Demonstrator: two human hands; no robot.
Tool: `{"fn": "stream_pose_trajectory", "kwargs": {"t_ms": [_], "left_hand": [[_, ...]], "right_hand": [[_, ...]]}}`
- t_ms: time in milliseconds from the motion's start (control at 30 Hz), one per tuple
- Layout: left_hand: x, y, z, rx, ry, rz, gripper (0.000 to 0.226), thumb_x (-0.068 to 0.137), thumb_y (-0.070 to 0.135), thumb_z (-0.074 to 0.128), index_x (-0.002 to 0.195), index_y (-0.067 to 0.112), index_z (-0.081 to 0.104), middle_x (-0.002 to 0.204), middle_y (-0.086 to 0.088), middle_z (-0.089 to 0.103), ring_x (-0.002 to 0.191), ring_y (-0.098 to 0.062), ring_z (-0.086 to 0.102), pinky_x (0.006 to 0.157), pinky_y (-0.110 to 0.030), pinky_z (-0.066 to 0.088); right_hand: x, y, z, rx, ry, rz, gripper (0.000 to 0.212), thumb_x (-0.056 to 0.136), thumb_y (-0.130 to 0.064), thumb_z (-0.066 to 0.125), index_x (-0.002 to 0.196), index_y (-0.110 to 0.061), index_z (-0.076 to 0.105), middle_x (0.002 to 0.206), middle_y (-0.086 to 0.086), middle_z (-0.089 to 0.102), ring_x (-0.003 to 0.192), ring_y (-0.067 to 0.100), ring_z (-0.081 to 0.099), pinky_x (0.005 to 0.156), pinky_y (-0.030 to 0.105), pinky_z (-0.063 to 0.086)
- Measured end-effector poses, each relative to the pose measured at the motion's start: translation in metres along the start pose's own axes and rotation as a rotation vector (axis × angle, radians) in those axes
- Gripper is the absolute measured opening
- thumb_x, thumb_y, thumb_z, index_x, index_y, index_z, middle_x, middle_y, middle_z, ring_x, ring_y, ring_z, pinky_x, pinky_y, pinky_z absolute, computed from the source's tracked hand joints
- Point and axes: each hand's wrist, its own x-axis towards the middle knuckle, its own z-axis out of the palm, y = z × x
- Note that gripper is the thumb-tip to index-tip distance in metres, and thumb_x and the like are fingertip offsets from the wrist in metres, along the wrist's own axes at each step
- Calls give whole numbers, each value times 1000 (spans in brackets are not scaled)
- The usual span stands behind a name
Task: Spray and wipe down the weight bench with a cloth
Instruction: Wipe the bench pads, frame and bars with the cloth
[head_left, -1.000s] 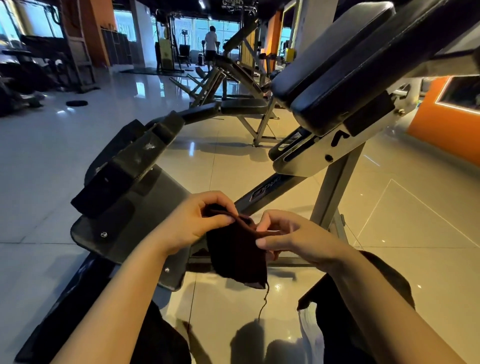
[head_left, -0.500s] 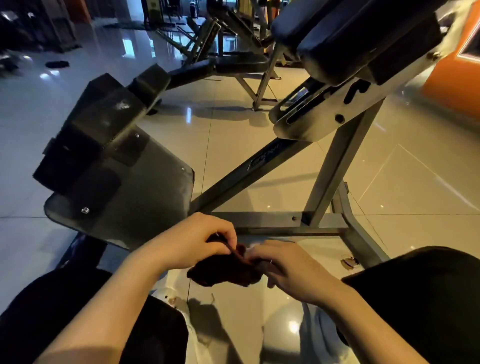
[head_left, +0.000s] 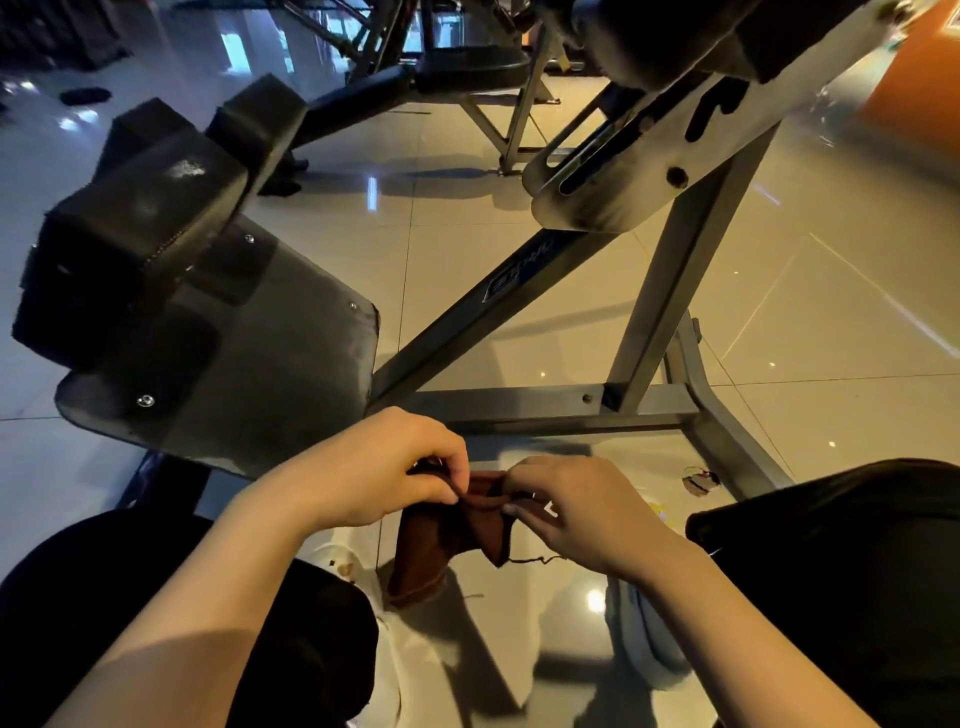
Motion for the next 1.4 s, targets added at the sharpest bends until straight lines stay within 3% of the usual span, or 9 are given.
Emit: {"fn": "stream_pose_trajectory", "kwargs": {"t_ms": [133,300,500,700,800,1000,1167,1300,1400], "left_hand": [[-2,-5,-2,-4,31,-77,16,91,21,64,86,36,63,94,16,61,91,-3,58,83,-20,51],[0,-4,3,115,-36,-130,24,93,17,60,92,40,60,102,13,61,94,-5,57,85,-23,50],[0,5,0,283,7,-97,20,97,23,55,113,30,66,113,12,57,107,-7,54,96,-26,45],[-10,-7,-4,142,126,-98,13,91,25,64,98,36,66,94,22,54,92,-1,55,86,-17,46],[-12,-10,-3,67,164,-101,16,89,23,66,90,38,62,91,21,53,81,0,56,75,-16,47],[-12,-12,0,122,185,-174,11,84,29,72,84,28,61,89,18,54,70,-1,56,59,-12,44],[-20,-2,-3,72,274,-191,20,81,34,73,72,33,55,87,14,62,84,-3,60,77,-26,52],[-42,23,-15,117,382,-212,27,77,36,77,66,37,53,73,15,61,68,-2,57,60,-13,37],[-55,33,-24,227,331,-252,30,78,40,75,67,33,48,66,13,54,61,-3,50,51,-11,30]], "right_hand": [[5,2,-6,126,84,90,9,90,-18,65,98,-20,68,99,-5,66,89,11,59,72,22,45],[3,-3,-6,-85,52,-46,16,81,-18,75,94,-24,69,86,-2,63,63,14,60,50,19,38],[3,-3,4,-153,-23,-80,18,92,-24,60,110,-23,59,90,0,59,63,15,50,48,23,37],[2,0,-11,60,171,7,13,88,-33,62,89,-20,61,87,-8,58,73,5,48,58,16,36],[3,-3,-13,189,236,84,8,86,-19,71,87,-17,63,85,-13,54,70,2,48,64,16,38],[4,-11,-18,318,340,168,23,78,-25,77,78,-24,54,80,-17,53,73,2,50,60,13,39],[15,-16,-22,223,377,172,19,89,-19,69,84,-16,50,65,-18,41,60,3,41,54,16,29],[25,-28,-30,302,327,141,13,93,-12,60,94,-21,50,70,-14,52,65,13,52,59,29,40],[28,-35,-32,400,334,122,19,93,-10,60,106,-24,60,84,-19,60,78,1,57,70,17,47]]}}
